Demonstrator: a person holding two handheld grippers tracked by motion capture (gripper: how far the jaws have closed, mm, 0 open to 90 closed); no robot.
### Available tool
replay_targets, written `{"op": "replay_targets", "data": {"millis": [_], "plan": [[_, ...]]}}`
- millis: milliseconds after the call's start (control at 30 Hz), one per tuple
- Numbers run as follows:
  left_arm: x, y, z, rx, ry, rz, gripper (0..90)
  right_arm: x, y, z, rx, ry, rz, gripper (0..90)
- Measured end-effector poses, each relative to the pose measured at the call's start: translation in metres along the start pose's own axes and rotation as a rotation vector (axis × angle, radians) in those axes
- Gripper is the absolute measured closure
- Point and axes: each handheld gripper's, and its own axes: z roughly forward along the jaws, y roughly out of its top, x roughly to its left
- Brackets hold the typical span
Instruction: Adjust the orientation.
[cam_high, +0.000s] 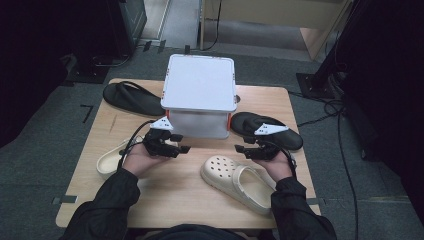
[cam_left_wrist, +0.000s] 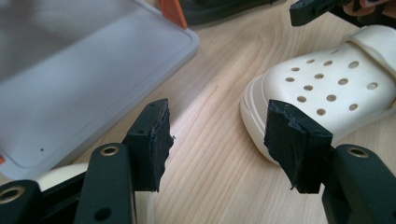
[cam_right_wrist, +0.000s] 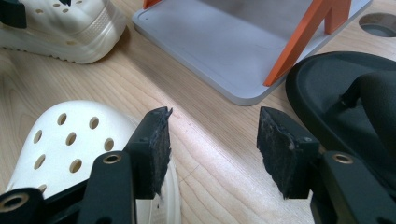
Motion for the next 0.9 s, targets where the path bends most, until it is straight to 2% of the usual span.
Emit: {"op": "replay_targets", "data": {"millis": [167, 300, 467, 633, 900], "plan": [[0.000, 0.001, -0.003, -0.001, -0.012, 0.021, 39.8, 0.003, 0.001, 0.000, 0.002, 0.018, -0.013, 44.9], [0.000, 0.001, -0.006, -0.011, -0.025, 0.016, 39.5, 0.005, 0.000, -0.001, -0.005, 0.023, -0.007, 44.5], [0.001, -0.002, -0.007, 0.009, -0.017, 0.020, 39.4, 0.011, 0.003, 0.002, -0.024, 0.030, -0.020, 43.8], [0.003, -0.002, -0.013, -0.010, -0.016, 0.014, 38.5, 0.013, 0.000, 0.006, 0.007, 0.044, -0.043, 43.1], [0.005, -0.002, -0.016, 0.004, 0.003, 0.006, 39.1, 0.013, -0.001, 0.000, -0.027, 0.052, -0.016, 43.3]]}}
